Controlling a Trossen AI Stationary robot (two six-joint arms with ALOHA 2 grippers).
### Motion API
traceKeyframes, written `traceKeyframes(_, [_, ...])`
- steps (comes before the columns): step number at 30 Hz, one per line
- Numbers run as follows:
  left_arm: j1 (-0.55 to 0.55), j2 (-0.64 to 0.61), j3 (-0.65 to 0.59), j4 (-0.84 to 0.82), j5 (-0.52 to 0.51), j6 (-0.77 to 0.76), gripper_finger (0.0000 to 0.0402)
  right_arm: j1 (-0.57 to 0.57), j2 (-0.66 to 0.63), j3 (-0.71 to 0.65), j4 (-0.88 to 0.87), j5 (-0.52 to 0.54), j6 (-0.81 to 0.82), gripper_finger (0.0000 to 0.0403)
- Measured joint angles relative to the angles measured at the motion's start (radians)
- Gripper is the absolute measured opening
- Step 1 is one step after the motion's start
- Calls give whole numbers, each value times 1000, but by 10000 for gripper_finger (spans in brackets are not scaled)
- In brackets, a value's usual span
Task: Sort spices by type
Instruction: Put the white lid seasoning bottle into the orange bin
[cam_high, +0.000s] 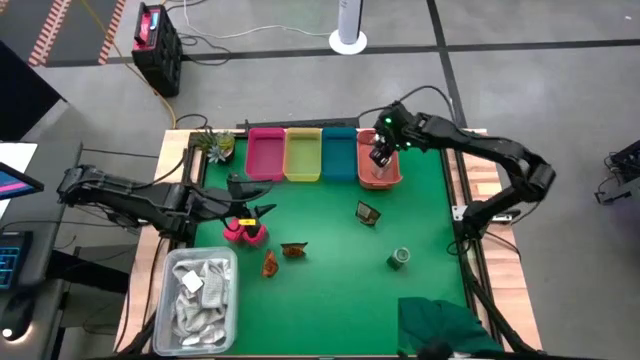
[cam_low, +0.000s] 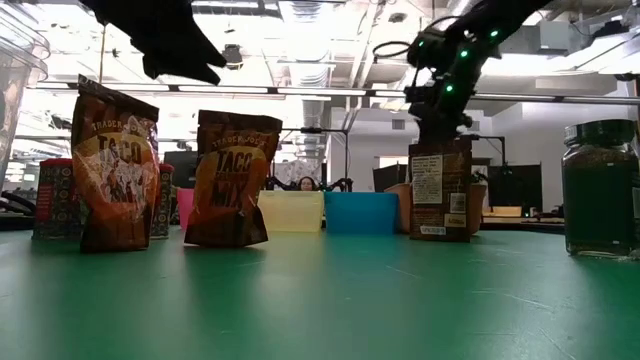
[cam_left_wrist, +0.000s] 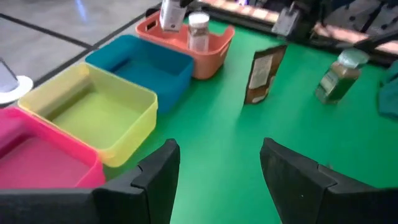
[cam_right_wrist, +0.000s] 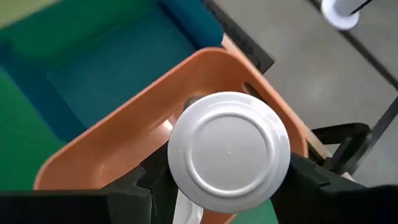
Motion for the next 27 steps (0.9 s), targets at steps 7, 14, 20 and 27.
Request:
traceKeyframes(7, [-6, 40, 0, -31, 7, -48, 212, -33, 144, 107, -105, -48, -7, 221])
traceKeyframes(14, [-6, 86, 0, -28, 7, -52, 212, -59, 251, 195, -157, -69, -13, 221])
traceKeyframes(20, [-6, 95, 0, -31, 6, -61, 212, -75, 305, 216, -193, -103, -21, 246])
traceKeyframes(27, [-6, 95, 0, -25, 6, -44, 212, -91, 306, 216, -200, -106, -45, 284])
